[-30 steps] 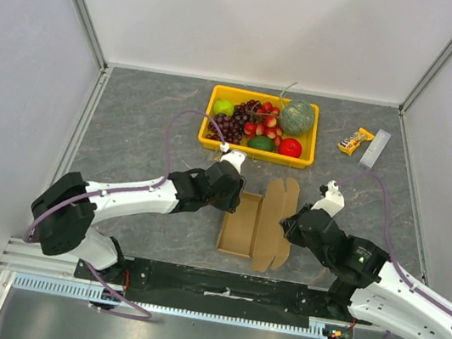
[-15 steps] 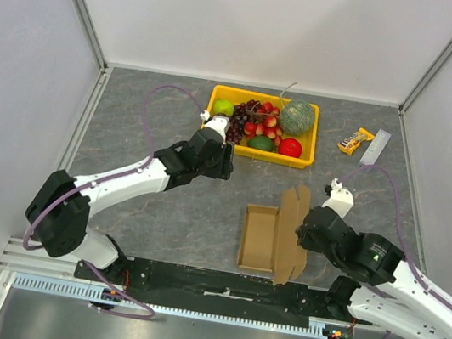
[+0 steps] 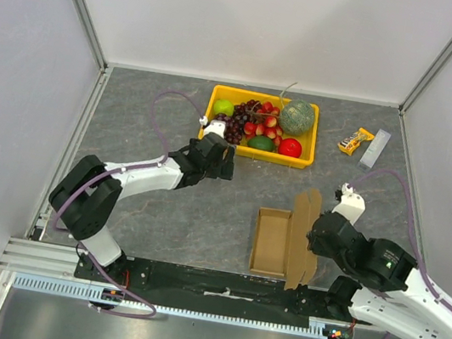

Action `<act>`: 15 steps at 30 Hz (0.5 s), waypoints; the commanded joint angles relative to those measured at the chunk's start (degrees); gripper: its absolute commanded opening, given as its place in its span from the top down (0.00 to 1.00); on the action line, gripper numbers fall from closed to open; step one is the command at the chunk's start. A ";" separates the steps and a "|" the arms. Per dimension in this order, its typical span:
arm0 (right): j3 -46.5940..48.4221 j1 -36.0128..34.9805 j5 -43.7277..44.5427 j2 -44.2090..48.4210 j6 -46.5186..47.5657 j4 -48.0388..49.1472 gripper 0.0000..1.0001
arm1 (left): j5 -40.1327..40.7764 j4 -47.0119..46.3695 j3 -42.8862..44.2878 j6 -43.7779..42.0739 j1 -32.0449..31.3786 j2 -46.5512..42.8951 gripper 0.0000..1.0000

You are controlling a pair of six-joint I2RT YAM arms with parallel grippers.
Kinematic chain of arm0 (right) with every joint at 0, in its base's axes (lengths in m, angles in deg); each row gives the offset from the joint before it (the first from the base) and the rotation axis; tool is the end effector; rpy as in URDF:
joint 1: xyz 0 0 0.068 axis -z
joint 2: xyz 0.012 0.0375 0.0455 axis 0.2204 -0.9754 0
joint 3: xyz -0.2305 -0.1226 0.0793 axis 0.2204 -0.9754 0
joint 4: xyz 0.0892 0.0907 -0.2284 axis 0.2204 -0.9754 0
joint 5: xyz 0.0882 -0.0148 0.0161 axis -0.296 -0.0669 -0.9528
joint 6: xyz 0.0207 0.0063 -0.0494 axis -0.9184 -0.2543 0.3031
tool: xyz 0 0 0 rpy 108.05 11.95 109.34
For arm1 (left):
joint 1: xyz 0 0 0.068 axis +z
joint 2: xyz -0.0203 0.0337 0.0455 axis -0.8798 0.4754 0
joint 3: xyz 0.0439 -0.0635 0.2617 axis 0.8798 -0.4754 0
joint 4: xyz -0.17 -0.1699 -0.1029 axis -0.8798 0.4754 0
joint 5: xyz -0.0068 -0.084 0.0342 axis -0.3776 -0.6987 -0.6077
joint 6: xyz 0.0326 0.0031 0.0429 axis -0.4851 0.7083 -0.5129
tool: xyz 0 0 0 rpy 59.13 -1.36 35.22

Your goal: Fold the paper box

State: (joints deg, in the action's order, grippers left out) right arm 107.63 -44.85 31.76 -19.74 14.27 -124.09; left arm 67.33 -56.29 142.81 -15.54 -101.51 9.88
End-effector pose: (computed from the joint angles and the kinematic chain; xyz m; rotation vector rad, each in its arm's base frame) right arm 0.0702 0.0783 0.2868 0.2999 2.3646 0.3617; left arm 0.2685 -0.2106 0.2046 0.0869 2.2962 -0.2576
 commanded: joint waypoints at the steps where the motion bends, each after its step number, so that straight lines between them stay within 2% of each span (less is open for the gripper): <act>1: 2.34 0.10 1.00 -0.84 1.52 0.95 0.99 | 4.58 -10.88 -3.65 5.71 0.09 2.03 0.06; 6: 2.08 0.10 0.04 -0.93 2.58 2.09 0.97 | 5.82 -15.81 -4.71 6.86 0.09 5.37 0.03; 15: 0.15 0.10 -0.32 0.74 3.19 3.67 0.97 | 10.12 -17.49 -1.90 7.13 0.17 11.70 0.02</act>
State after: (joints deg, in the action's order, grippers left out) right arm 107.63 -44.85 31.24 -19.85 16.26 -122.82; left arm 73.65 -70.19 138.28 -10.64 -101.45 19.27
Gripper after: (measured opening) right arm 0.034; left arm 0.979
